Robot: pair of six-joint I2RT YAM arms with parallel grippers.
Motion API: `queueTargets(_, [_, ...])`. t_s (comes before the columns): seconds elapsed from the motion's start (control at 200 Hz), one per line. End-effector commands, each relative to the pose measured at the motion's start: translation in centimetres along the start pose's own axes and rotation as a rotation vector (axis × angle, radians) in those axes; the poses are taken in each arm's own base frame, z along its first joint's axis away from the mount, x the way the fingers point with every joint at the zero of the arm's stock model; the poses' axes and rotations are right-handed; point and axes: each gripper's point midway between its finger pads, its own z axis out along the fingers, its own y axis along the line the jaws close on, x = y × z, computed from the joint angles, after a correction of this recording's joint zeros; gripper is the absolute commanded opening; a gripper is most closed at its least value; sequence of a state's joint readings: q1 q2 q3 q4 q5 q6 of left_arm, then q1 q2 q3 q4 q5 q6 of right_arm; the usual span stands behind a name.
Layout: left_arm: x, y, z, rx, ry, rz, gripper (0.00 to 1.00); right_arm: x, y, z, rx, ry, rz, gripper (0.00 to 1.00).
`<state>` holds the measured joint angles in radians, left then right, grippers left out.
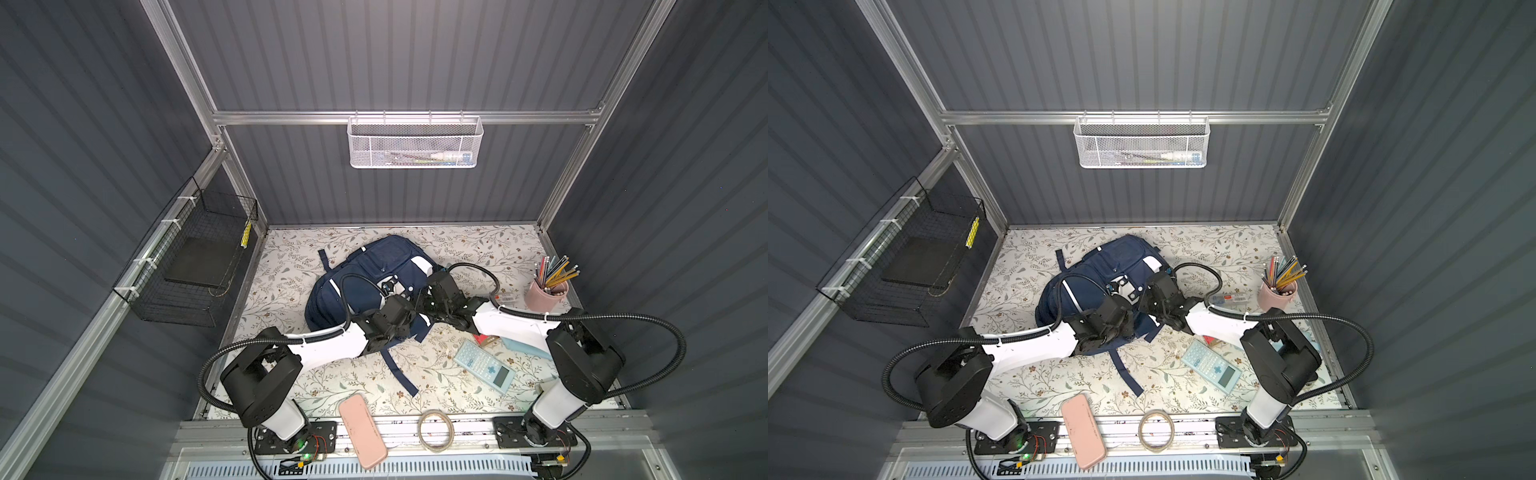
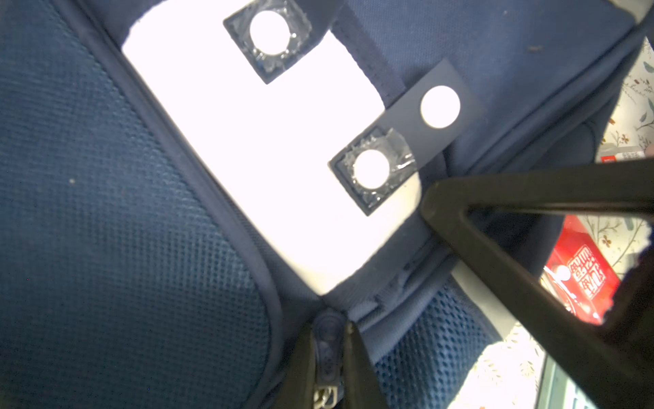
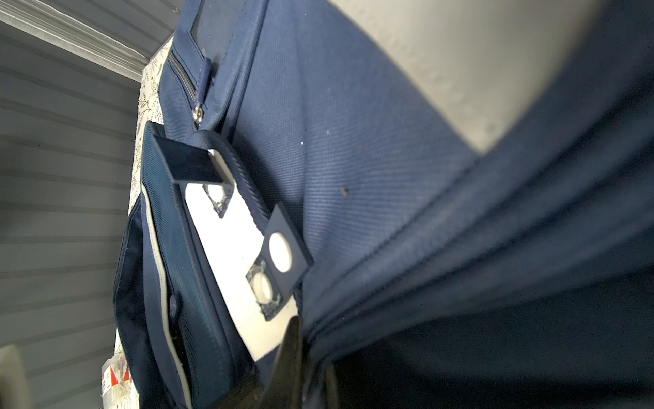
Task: Pack the student bag
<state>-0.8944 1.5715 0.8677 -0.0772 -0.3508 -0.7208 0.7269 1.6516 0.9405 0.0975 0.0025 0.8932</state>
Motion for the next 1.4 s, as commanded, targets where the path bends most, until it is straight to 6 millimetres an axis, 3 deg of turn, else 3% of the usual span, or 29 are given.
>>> queueTargets(0.0, [0.7,1.1,0.4,-0.05,0.028,0.024,0.0,1.6,0.4,0.3,-0.028,0.062,-0.01,0.0])
queueTargets(0.145, [0.4,0.0,-0.5,0.013,0.033,-0.015,0.0,1.6,0.2,0.4,-0.024,0.058,-0.007,0.0])
queueTargets(0.325, [-0.5,-0.5,-3.2,0.092,-0.001,-0.027,0.0,1.0,-0.6,0.5,-0.014,0.05,0.026,0.0])
queueTargets(0.435, [-0.2,0.1,-4.2,0.113,-0.021,-0.038,0.0,0.5,-1.4,0.6,-0.003,0.038,0.06,0.0])
queueTargets(0.815, [3.7,3.4,-4.6,0.106,0.008,-0.102,0.0,-1.7,-1.9,0.6,-0.001,0.01,0.122,0.0])
queueTargets(0.936, [3.2,3.5,-5.4,0.119,-0.016,-0.12,0.0,-1.5,-1.3,0.7,-0.024,0.018,0.1,0.0])
queueTargets(0.956, [2.8,3.1,-5.7,0.135,-0.02,-0.124,0.04,-1.5,-1.3,0.7,-0.025,0.02,0.099,0.0])
queueTargets(1.036, [1.0,1.2,-6.6,0.18,-0.021,-0.118,0.38,-1.1,-1.2,0.6,-0.03,0.03,0.09,0.0])
queueTargets(1.171, [-0.1,-2.6,-5.9,0.266,0.036,-0.093,0.46,-0.9,-1.1,0.5,-0.035,0.034,0.082,0.0])
queueTargets(1.241, [0.3,-2.9,-4.6,0.249,0.067,-0.15,0.48,-0.9,-1.0,0.5,-0.038,0.033,0.081,0.0])
queueTargets(1.286, [0.6,-2.9,-3.9,0.224,0.097,-0.188,0.58,-0.8,-1.0,0.4,-0.036,0.036,0.077,0.0])
queueTargets(1.396, [1.8,-3.1,-3.0,0.201,0.172,-0.273,0.6,-0.7,-1.0,0.2,-0.031,0.037,0.069,0.0])
